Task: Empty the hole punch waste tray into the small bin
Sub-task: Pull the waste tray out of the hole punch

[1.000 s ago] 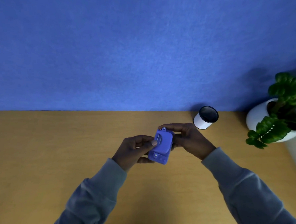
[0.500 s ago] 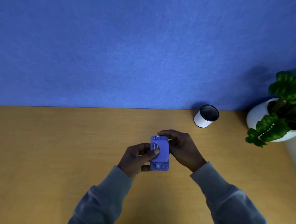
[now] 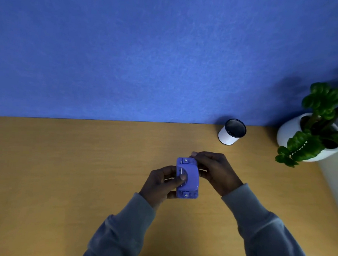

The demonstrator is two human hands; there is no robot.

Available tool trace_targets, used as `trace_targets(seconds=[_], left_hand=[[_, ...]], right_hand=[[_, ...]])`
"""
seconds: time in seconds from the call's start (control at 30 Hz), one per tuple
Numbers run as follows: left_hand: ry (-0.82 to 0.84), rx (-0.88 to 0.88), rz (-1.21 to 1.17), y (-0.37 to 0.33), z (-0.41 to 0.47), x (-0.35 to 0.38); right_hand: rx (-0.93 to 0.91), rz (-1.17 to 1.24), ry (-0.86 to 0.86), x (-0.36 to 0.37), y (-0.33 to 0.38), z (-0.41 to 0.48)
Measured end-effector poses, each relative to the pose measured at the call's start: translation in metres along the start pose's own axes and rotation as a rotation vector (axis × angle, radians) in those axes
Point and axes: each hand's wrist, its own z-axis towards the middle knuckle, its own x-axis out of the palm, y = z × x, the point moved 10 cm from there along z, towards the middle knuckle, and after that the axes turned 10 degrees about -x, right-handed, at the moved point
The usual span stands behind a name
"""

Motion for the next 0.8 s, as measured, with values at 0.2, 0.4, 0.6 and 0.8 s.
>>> trace_targets(seconds=[0.2,0.4,0.6,0.8], left_hand=[[0.032,-0.002,-0.001,0.001,-0.002,-0.003],[0.038,0.022,-0.017,0.002,-0.008,-0.005],[0.001,-0.009,-0.029,0.0,-0.008,-0.01],[0.03,-0.009,0.049,-0.006,-0.01,0.001]], right_hand=[[0.177,0.112,0.018,0.003,-0.016,-0.002],[0.269,0.15,0.112,0.015,-0.037,-0.006],[0.277,0.137,0.201,0.025,-0.026,0.002],[0.33,-0.077,0.409,0.048,-0.001,0.012]])
